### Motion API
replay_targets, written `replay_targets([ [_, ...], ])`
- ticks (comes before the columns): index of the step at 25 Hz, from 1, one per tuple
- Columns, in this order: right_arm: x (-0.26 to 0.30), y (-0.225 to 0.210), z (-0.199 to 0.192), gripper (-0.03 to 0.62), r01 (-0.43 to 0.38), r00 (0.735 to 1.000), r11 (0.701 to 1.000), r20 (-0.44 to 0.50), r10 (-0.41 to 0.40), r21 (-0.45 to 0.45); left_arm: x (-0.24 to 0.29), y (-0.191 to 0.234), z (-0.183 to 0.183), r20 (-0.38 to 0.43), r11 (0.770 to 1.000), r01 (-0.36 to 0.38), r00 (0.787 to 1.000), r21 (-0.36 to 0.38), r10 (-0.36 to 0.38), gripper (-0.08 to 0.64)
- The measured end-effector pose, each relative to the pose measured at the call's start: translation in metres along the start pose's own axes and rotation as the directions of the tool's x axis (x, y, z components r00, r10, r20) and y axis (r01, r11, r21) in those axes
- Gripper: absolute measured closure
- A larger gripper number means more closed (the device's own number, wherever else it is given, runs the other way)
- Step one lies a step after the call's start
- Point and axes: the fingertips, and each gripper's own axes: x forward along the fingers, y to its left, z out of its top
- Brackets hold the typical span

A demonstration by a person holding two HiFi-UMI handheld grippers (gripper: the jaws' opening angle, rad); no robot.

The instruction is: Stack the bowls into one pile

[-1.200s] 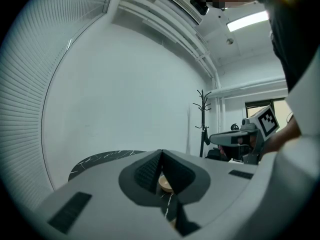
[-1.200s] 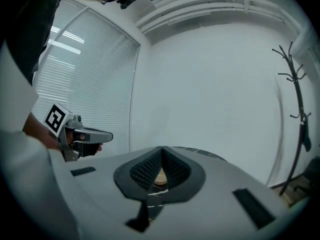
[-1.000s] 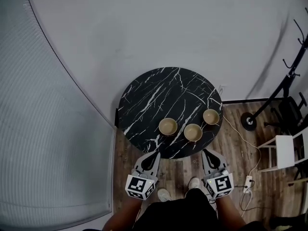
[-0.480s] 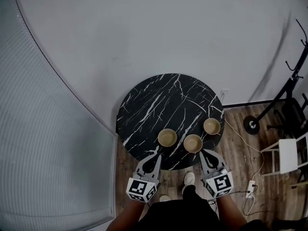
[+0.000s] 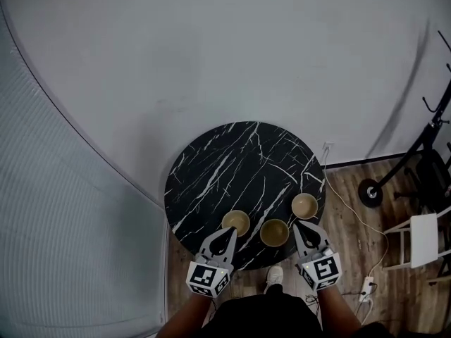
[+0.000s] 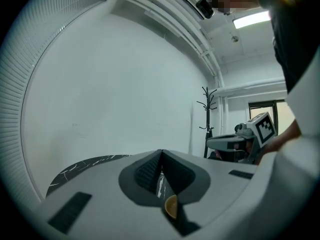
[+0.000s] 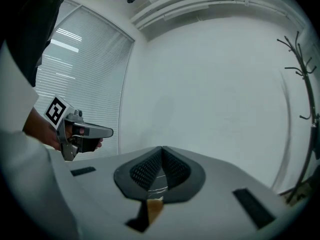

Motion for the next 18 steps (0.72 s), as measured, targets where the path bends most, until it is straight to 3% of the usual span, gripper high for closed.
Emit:
replay_targets([
  [9,0.019,-0.049,-0.014,0.581,-0.016,1.0,1.0,-0.02,0.015,-0.02,0.049,-0.009,-0.002,-0.025,1.0,-0.004,1.0,0.009,0.004,0.548],
  [18,0.028,-0.097,-0.041,0.581,-0.008,0.999,0.999,-0.044,0.009,0.04,0.089,-0.018,-0.015,-0.079,0.999,-0.023,0.997,0.028,0.025,0.548],
])
